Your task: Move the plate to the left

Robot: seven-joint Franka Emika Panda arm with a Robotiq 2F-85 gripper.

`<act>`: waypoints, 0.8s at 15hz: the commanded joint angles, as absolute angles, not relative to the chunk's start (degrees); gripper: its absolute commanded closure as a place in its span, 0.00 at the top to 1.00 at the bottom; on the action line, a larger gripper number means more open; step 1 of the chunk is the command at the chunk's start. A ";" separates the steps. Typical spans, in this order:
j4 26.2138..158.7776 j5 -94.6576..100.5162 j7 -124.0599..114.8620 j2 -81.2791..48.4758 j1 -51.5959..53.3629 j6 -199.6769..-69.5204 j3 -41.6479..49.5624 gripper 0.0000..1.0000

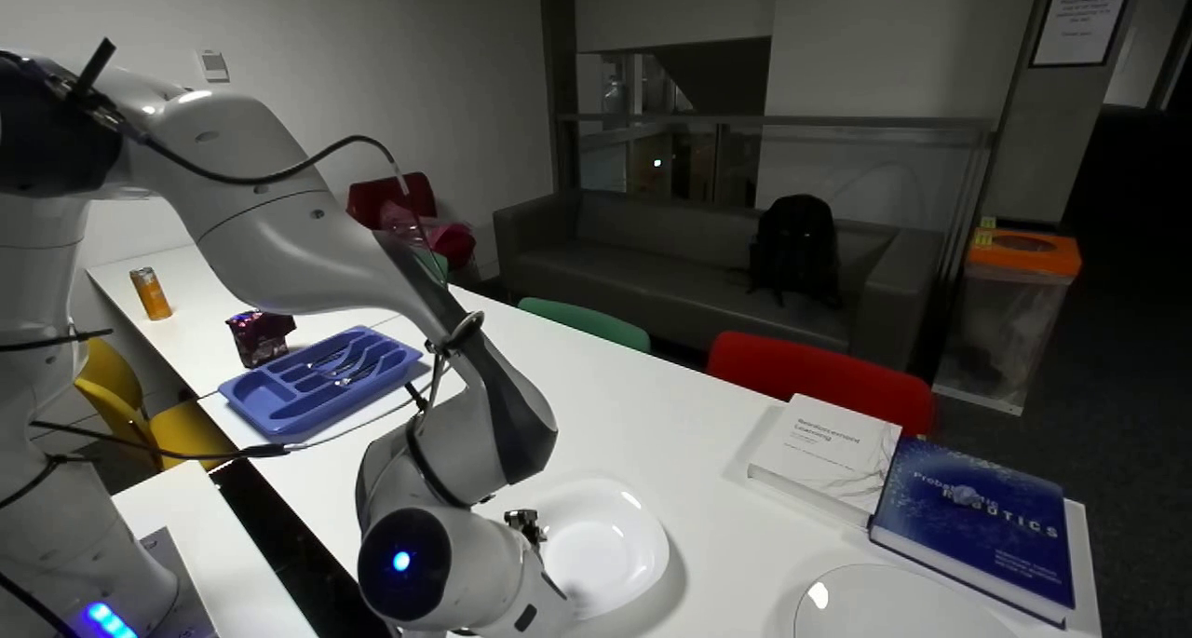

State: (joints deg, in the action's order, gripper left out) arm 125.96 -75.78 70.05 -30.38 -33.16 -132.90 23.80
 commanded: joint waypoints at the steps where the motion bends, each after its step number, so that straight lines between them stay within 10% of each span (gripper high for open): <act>1: 128.01 -77.97 70.16 -27.71 -34.23 -131.77 23.29 1.00; 12: 127.21 -83.75 70.29 -28.65 -33.82 -131.85 23.41 1.00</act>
